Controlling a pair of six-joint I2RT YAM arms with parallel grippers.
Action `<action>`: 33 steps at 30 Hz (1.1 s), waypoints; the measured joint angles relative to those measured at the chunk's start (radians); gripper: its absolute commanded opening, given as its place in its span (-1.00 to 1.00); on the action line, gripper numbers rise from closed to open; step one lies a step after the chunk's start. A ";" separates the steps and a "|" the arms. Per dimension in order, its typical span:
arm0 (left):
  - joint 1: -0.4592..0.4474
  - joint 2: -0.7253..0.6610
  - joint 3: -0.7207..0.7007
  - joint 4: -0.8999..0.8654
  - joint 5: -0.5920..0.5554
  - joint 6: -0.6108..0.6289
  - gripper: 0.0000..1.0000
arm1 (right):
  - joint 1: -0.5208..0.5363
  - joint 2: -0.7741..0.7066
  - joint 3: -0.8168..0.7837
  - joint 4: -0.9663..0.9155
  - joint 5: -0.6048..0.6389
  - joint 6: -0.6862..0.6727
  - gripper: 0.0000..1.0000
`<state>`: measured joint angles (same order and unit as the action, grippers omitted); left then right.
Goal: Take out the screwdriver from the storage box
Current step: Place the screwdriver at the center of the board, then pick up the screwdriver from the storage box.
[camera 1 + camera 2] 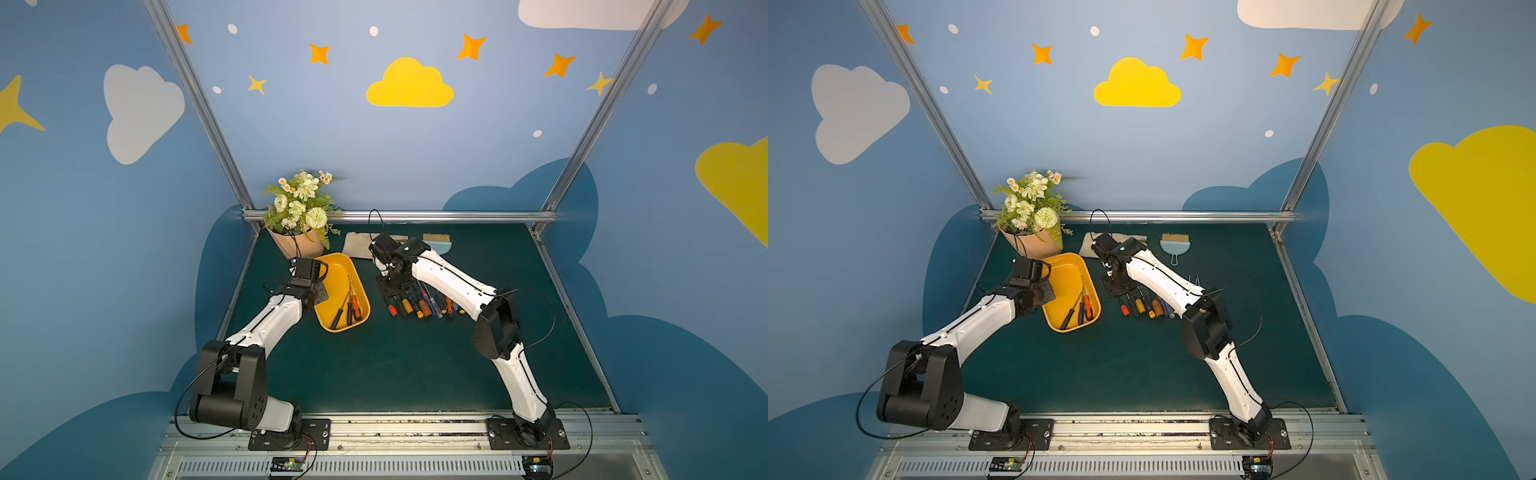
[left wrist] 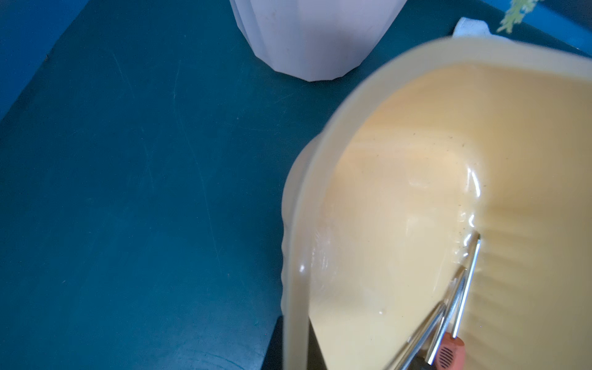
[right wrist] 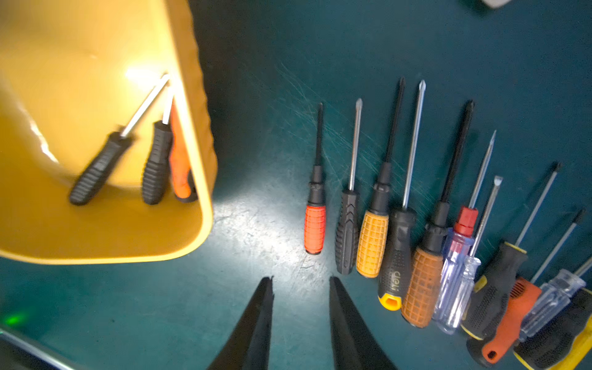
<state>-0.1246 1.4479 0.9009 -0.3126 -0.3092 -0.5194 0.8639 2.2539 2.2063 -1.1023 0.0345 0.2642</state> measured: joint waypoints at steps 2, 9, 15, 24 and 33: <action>0.000 0.000 0.000 0.009 0.003 0.003 -0.95 | 0.011 -0.013 0.000 0.028 -0.021 -0.004 -0.35; 0.000 -0.005 -0.017 0.050 0.032 0.014 -0.95 | 0.054 -0.011 0.000 0.093 -0.100 -0.012 -0.35; 0.000 -0.031 -0.054 0.091 0.065 0.022 -0.96 | 0.075 0.026 0.013 0.121 -0.198 0.003 -0.35; 0.000 -0.040 -0.055 0.121 0.081 0.022 -0.96 | 0.085 0.098 0.030 0.150 -0.308 0.054 -0.35; 0.000 -0.040 -0.055 0.124 0.092 0.022 -0.95 | 0.088 0.195 0.092 0.164 -0.314 0.117 -0.34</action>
<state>-0.1246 1.4078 0.8463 -0.1886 -0.2169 -0.4976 0.9516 2.4489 2.2978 -0.9386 -0.2794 0.3809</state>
